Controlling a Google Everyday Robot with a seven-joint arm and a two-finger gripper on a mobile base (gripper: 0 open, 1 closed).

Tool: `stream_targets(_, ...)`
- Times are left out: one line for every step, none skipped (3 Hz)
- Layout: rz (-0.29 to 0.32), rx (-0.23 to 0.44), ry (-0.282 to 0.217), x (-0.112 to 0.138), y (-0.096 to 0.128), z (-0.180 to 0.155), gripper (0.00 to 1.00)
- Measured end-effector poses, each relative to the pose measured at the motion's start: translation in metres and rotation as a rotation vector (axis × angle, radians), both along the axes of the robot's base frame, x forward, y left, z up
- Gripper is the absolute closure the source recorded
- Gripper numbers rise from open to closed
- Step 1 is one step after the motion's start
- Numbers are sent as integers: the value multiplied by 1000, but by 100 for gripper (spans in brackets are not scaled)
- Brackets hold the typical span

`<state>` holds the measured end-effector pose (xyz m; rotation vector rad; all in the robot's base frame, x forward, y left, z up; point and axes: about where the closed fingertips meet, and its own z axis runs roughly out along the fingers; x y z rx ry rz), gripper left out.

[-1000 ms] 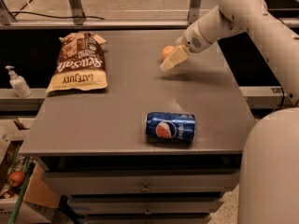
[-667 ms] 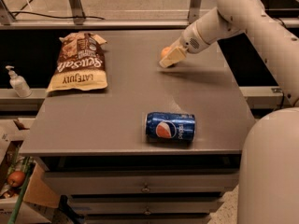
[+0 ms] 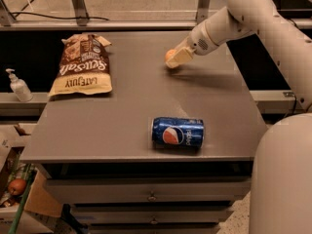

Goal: Move orange near brown chip bag

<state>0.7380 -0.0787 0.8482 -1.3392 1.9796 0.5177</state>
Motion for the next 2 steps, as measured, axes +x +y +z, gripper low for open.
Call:
stream_targets(46,41,-18,-5,21,19,100)
stream_targets(118,86,-40,-15,60,40,100)
